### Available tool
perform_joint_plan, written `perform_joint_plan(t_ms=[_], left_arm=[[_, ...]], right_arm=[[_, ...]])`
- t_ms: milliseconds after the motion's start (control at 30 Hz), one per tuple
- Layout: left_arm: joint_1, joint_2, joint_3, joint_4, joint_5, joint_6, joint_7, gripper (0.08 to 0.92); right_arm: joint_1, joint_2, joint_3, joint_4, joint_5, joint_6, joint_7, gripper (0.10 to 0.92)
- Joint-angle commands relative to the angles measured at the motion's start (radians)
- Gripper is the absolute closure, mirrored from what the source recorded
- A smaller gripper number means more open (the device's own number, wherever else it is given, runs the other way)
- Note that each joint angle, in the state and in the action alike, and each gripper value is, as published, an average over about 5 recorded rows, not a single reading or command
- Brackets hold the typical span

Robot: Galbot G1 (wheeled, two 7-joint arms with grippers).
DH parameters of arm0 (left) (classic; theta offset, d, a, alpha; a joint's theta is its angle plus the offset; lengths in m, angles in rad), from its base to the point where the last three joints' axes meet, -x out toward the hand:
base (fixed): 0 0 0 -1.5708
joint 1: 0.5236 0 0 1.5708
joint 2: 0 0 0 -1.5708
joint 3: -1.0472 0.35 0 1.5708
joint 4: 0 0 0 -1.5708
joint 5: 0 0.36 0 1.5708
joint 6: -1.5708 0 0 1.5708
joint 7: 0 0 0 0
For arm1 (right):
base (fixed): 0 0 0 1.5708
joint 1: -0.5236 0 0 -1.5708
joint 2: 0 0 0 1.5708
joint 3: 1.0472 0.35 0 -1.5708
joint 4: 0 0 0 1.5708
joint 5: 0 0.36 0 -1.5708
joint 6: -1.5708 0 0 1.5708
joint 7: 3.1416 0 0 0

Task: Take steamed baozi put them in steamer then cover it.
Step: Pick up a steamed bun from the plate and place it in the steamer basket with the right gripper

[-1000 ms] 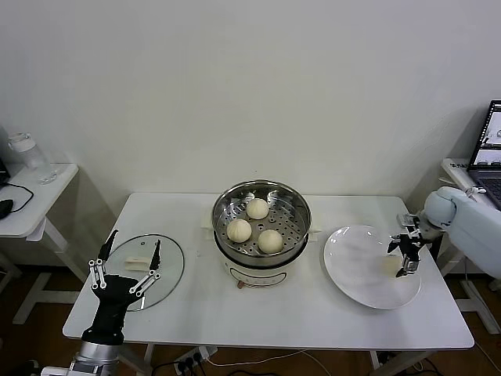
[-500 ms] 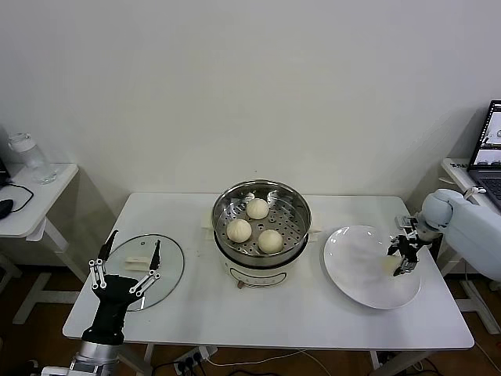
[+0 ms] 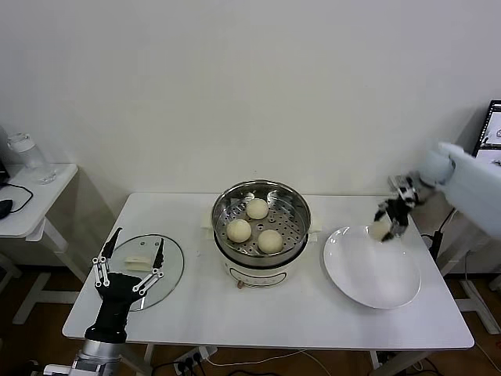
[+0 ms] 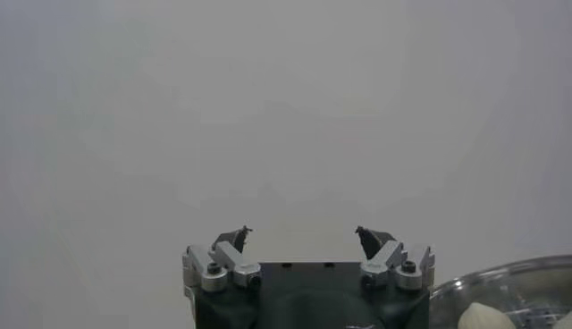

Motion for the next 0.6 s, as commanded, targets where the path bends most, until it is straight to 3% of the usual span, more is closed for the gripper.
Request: perform_joint_plan(t_ms=[33,300,600], left_arm=[[0.000,0.002,0.003,-0.002,0.001,0.000,0.000,0.177],[0.001,0.005,0.000,-0.008,0.001,-0.002,-0.001,0.177],[-0.001,0.004,-0.007,-0.004,0.000,-0.006,-0.005,0.177]], right_arm=[[0.363,0.159,-0.232,0.138,0.251,-0.051,-0.037,0.330],[0.379,0.345,-0.286,0.152,0.352,-0.091,-0.007,0.332],[0.278,0.456,-0.318,0.092,0.295,-0.105,0.035,0.334]])
